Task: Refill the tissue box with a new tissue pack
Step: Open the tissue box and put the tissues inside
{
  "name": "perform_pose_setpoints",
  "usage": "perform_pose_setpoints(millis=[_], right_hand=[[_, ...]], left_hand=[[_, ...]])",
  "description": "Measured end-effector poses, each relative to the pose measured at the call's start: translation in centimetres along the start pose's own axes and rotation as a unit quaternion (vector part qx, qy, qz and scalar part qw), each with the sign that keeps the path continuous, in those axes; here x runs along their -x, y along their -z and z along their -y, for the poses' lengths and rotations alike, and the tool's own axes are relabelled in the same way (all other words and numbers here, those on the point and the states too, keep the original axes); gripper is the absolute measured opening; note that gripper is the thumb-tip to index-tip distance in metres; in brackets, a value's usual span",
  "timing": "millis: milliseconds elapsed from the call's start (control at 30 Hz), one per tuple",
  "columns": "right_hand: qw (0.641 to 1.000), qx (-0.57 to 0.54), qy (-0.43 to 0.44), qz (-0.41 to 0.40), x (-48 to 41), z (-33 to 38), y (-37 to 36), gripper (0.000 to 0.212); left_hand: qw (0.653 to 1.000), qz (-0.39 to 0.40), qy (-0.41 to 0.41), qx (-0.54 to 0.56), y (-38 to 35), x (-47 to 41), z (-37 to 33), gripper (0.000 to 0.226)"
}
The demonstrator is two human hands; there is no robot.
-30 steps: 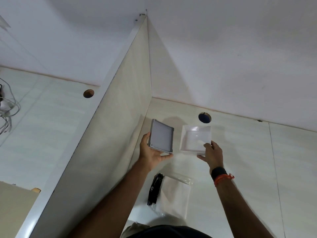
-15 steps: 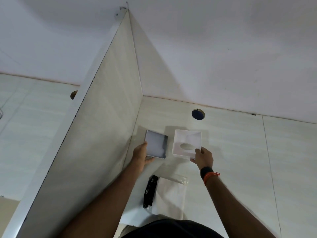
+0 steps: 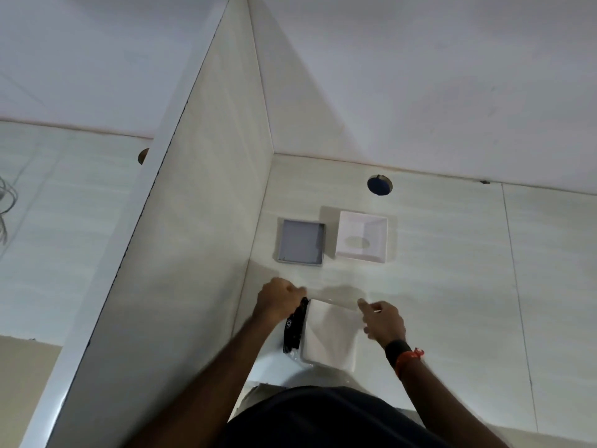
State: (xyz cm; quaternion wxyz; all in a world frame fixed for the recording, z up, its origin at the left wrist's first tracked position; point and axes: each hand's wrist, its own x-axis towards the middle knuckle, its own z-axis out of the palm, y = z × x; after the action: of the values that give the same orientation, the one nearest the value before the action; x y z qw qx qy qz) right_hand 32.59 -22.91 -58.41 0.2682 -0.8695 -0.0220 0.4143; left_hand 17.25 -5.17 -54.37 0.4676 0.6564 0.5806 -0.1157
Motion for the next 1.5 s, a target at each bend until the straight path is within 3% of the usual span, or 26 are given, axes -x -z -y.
perform_pose_setpoints(millis=[100,300,467,700,800,933,1033,1167,1300,1433,1500], right_hand=[[0.998,0.041,-0.011,0.037,1.7,-1.5,-0.3,0.044],[0.993,0.075,0.002,0.094,3.0,-2.1,-0.7,0.040],[0.992,0.093,0.004,0.083,2.9,-2.2,-1.3,0.035],[0.996,0.037,0.002,0.085,3.2,-2.4,-1.3,0.024],[0.995,-0.015,-0.009,0.103,3.5,-2.7,-1.2,0.021],[0.992,-0.075,0.008,0.103,3.8,-3.3,-0.7,0.050],[0.973,-0.187,0.031,0.129,4.8,-2.2,1.0,0.071],[0.931,-0.295,0.048,0.210,5.7,0.8,3.2,0.045],[0.916,-0.312,0.066,0.243,5.8,3.2,3.8,0.035],[0.932,-0.301,0.081,0.186,5.1,4.6,3.9,0.030],[0.941,-0.287,0.084,0.158,4.6,4.9,4.1,0.028]], left_hand=[[0.996,0.023,0.010,-0.084,-1.4,1.3,0.9,0.044],[0.991,0.073,0.034,-0.106,-3.1,1.5,2.0,0.062],[0.995,0.083,0.042,-0.033,-4.7,2.0,2.7,0.058],[0.980,0.132,0.078,0.126,-6.1,1.2,3.9,0.061],[0.970,0.157,0.070,0.169,-5.4,2.1,3.3,0.039],[0.952,0.192,0.033,0.235,-4.3,2.3,3.1,0.034],[0.927,0.213,0.010,0.309,-2.9,2.3,2.2,0.034],[0.889,0.246,-0.018,0.386,-1.5,1.7,0.4,0.044],[0.883,0.256,-0.023,0.393,-0.5,1.6,-1.9,0.037],[0.899,0.236,-0.034,0.369,-0.7,0.7,-3.1,0.049],[0.913,0.210,-0.039,0.348,-0.8,0.5,-3.9,0.045]])
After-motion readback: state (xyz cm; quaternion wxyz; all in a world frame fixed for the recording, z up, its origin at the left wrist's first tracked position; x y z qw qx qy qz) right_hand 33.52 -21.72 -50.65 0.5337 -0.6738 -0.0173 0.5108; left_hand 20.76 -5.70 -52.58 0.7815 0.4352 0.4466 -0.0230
